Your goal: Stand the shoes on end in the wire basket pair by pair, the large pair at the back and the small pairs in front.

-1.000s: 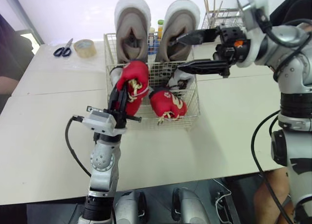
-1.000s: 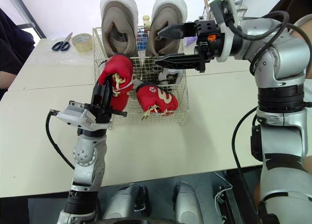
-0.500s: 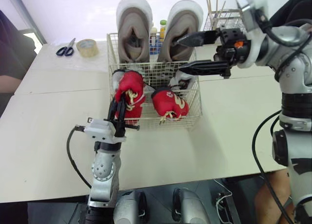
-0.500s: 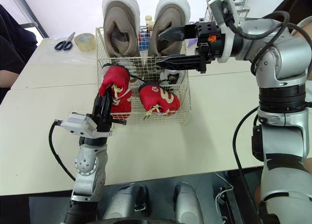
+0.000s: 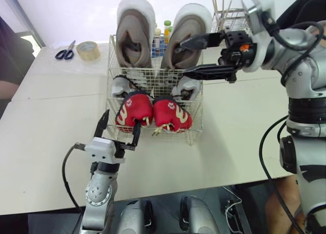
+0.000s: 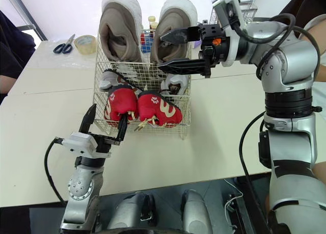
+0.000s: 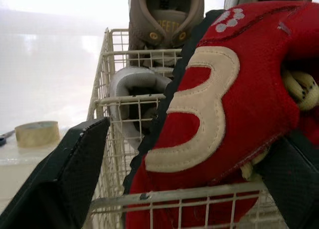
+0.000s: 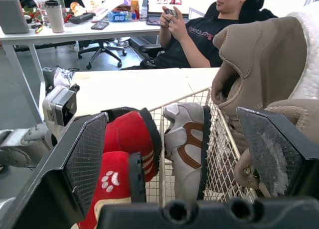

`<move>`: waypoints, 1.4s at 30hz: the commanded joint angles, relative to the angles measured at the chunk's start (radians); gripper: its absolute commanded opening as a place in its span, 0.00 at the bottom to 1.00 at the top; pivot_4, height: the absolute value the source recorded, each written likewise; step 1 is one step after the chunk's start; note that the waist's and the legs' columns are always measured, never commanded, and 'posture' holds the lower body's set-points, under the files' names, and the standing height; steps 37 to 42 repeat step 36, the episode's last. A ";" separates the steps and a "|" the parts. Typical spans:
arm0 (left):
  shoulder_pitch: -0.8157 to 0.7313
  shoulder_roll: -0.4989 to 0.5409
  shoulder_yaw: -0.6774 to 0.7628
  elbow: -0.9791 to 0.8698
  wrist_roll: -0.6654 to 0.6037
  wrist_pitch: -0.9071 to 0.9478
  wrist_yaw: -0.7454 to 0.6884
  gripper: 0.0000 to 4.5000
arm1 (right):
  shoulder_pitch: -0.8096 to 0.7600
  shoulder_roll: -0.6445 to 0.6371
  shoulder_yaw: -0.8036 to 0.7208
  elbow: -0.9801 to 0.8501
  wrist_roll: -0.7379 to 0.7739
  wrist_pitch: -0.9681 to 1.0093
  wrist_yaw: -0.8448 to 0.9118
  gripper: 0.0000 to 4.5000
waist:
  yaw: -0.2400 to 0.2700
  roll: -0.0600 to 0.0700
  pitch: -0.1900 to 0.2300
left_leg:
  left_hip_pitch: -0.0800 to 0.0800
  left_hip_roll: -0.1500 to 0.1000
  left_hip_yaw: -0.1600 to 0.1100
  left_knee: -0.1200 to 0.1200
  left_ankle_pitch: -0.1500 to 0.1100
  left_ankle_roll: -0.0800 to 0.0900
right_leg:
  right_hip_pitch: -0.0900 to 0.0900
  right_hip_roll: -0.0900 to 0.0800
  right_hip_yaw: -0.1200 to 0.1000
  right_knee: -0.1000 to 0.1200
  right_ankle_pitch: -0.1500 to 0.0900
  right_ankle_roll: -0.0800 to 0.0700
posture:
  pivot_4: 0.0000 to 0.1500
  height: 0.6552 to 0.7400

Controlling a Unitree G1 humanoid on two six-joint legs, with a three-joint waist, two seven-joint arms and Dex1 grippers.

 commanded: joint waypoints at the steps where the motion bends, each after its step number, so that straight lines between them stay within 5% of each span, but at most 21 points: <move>1: 0.047 0.063 0.073 -0.091 -0.085 0.068 -0.037 0.99 | 0.032 -0.020 -0.044 -0.040 0.023 -0.003 -0.008 1.00 | 0.001 0.000 0.000 | 0.000 0.000 0.000 0.000 0.000 0.000 | 0.000 0.000 0.000 0.000 0.000 0.000 | 1.00 1.00; 14: 0.049 0.290 0.210 -0.416 -0.361 0.395 -0.146 0.99 | 0.104 -0.014 -0.061 -0.069 0.042 -0.006 -0.053 1.00 | 0.002 0.000 0.001 | -0.001 -0.001 0.002 0.000 0.002 -0.004 | 0.000 0.001 0.000 -0.002 0.001 0.003 | 1.00 1.00; 19: 0.204 0.554 0.509 -0.520 -0.789 0.629 -0.271 0.99 | 0.125 -0.072 -0.066 -0.073 0.030 0.002 -0.032 1.00 | 0.007 0.000 0.002 | -0.001 -0.001 0.001 0.000 0.000 0.000 | 0.000 0.001 -0.001 -0.002 -0.001 -0.001 | 1.00 1.00; 22: 0.310 0.782 0.791 -0.433 -1.105 0.844 -0.441 0.99 | 0.139 -0.111 -0.073 -0.084 0.033 0.014 -0.027 1.00 | 0.008 0.002 0.003 | -0.001 -0.001 0.000 0.000 -0.001 -0.005 | -0.001 0.000 -0.001 -0.003 -0.001 -0.001 | 1.00 1.00; 24: 0.310 0.907 0.932 -0.315 -1.189 0.970 -0.549 0.99 | 0.155 -0.136 -0.086 -0.095 0.037 0.028 -0.034 1.00 | 0.010 0.003 0.004 | -0.001 -0.001 0.000 0.000 0.000 -0.007 | -0.004 0.001 -0.001 -0.003 -0.001 -0.001 | 1.00 1.00; 29: 0.167 1.076 0.968 -0.114 -1.133 1.092 -0.614 0.99 | 0.248 -0.225 -0.130 -0.136 0.033 0.043 -0.039 1.00 | 0.009 0.006 0.006 | -0.002 -0.002 0.003 -0.001 0.002 -0.010 | -0.005 0.002 -0.001 -0.004 -0.002 0.000 | 1.00 1.00; 36: 0.020 1.125 0.870 -0.028 -1.023 1.154 -0.718 0.99 | 0.393 -0.369 -0.162 -0.184 -0.007 0.004 -0.014 1.00 | 0.003 0.006 0.006 | -0.004 -0.001 0.008 -0.004 0.003 -0.012 | -0.007 0.004 0.003 -0.003 -0.002 0.001 | 1.00 1.00; 42: 0.020 1.125 0.870 -0.028 -1.023 1.154 -0.718 0.99 | 0.393 -0.369 -0.162 -0.184 -0.007 0.004 -0.014 1.00 | 0.003 0.006 0.006 | -0.004 -0.001 0.008 -0.004 0.003 -0.012 | -0.007 0.004 0.003 -0.003 -0.002 0.001 | 1.00 1.00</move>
